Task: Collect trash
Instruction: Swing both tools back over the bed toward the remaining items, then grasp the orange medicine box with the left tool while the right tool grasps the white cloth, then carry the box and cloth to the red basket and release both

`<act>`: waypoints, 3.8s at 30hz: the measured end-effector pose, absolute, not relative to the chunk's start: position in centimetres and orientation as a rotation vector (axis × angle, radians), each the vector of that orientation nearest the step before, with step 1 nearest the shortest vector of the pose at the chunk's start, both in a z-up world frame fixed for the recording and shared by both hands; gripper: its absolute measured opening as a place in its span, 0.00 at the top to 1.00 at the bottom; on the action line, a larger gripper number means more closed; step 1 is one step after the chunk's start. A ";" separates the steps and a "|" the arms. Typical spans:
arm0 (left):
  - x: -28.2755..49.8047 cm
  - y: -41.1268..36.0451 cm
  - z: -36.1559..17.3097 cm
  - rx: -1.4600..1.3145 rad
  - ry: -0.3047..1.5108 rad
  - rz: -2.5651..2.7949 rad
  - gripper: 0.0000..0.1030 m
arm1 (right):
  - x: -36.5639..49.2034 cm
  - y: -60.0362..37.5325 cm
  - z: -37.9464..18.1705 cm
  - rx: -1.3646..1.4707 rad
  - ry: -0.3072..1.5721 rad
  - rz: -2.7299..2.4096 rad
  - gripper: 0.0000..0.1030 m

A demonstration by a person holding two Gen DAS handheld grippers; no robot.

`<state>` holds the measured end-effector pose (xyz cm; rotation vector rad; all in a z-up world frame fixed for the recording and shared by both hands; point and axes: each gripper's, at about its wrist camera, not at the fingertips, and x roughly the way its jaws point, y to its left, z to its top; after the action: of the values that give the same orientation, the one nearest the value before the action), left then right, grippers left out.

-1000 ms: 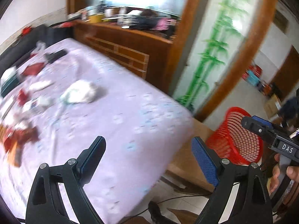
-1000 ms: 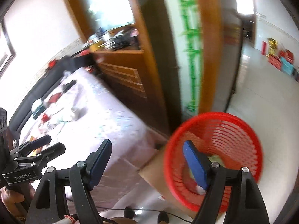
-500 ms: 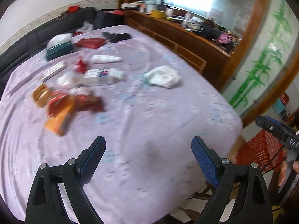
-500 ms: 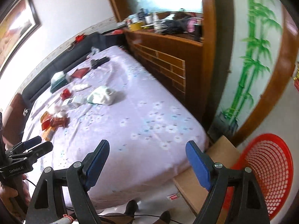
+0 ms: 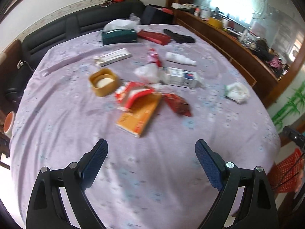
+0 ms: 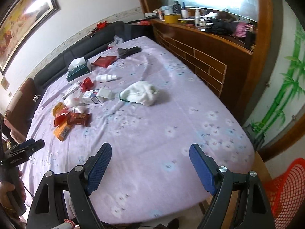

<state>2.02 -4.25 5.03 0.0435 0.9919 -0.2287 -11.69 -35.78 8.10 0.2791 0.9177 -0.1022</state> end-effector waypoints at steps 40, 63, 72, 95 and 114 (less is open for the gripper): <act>8.6 -2.5 -0.2 0.049 1.065 -0.370 0.47 | 5.6 -35.0 1.6 0.349 1.096 -0.136 0.89; 1.9 -11.5 6.2 0.126 0.912 -0.529 0.47 | -7.0 -36.5 6.9 0.425 0.968 -0.124 0.89; 1.1 -14.5 6.9 0.166 0.886 -0.583 0.47 | -10.2 -38.8 7.3 0.448 0.946 -0.184 0.89; -0.6 -22.7 8.5 0.230 0.823 -0.756 0.47 | -17.6 -43.8 10.8 0.487 0.851 -0.342 0.89; -4.8 -31.3 9.6 0.307 0.779 -0.954 0.47 | -26.4 -48.6 13.1 0.547 0.776 -0.539 0.89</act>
<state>-4.84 -31.31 9.59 0.3074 0.7793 -0.9543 -26.36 -48.57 13.09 0.5469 0.7762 -0.5389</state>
